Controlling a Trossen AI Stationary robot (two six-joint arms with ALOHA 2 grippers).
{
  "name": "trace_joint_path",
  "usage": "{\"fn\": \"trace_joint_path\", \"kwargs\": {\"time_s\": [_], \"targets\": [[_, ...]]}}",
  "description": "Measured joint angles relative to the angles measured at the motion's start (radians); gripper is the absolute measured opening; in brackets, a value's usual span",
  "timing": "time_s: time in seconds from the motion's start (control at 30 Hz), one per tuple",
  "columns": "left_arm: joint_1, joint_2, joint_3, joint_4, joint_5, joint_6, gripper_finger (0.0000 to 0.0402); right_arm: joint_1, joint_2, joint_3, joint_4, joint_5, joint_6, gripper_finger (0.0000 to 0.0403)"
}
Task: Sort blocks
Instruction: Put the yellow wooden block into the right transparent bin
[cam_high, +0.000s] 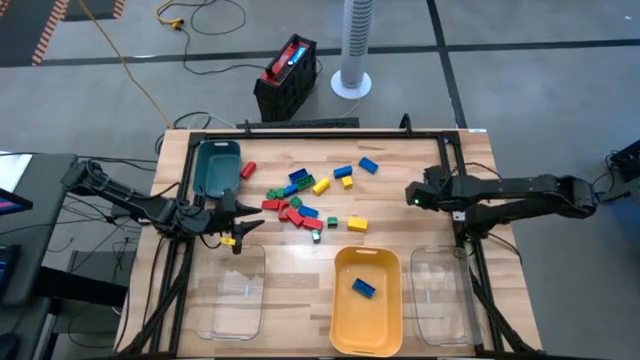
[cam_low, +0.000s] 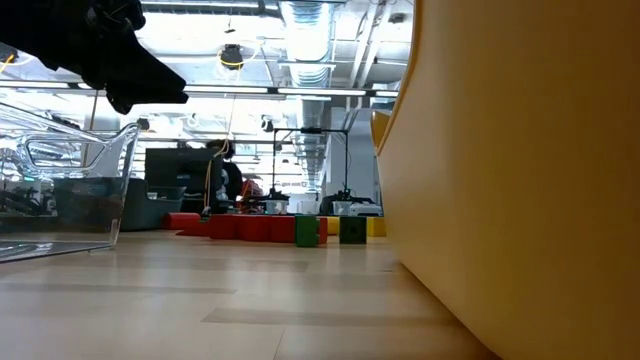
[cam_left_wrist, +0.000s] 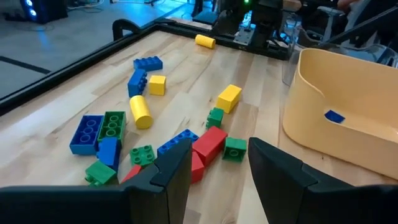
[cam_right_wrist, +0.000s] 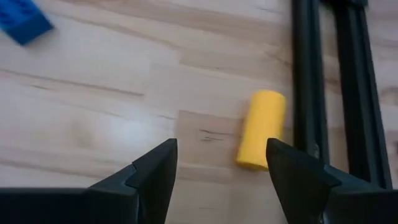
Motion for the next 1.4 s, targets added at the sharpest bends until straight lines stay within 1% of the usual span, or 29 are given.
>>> {"fn": "trace_joint_path", "kwargs": {"time_s": [0.17,0.27,0.53,0.7,0.87,0.97,1.03,1.13,1.4], "targets": [[0.000,0.000,0.000,0.064,0.000,0.051,0.0155,-0.037,-0.049,-0.058,0.016,0.003,0.020,0.0260],[0.000,0.000,0.000,0.073,0.000,0.074,0.0155,-0.068,-0.064,-0.091,0.053,0.006,0.011,0.0260],[0.000,0.000,0.000,0.081,0.000,0.098,0.0155,-0.185,-0.064,-0.173,0.202,-0.001,-0.095,0.0260],[0.000,0.000,0.000,0.081,-0.001,0.104,0.0155,-0.242,-0.063,-0.177,0.251,-0.003,-0.165,0.0260],[0.000,0.000,0.000,0.080,-0.010,0.106,0.0155,-0.310,-0.054,-0.177,0.321,-0.069,-0.267,0.0260],[0.000,0.000,0.000,0.078,-0.011,0.105,0.0155,-0.333,-0.030,-0.177,0.323,-0.097,-0.278,0.0256],[0.000,0.000,0.000,0.078,-0.011,0.105,0.0155,-0.332,-0.009,-0.177,0.323,-0.104,-0.284,0.0248],[0.000,0.000,0.000,0.078,-0.012,0.105,0.0155,-0.330,0.018,-0.177,0.324,-0.106,-0.284,0.0224],[0.000,0.000,0.000,0.078,-0.012,0.102,0.0155,-0.343,0.069,-0.175,0.350,-0.105,-0.307,0.0135]]}}
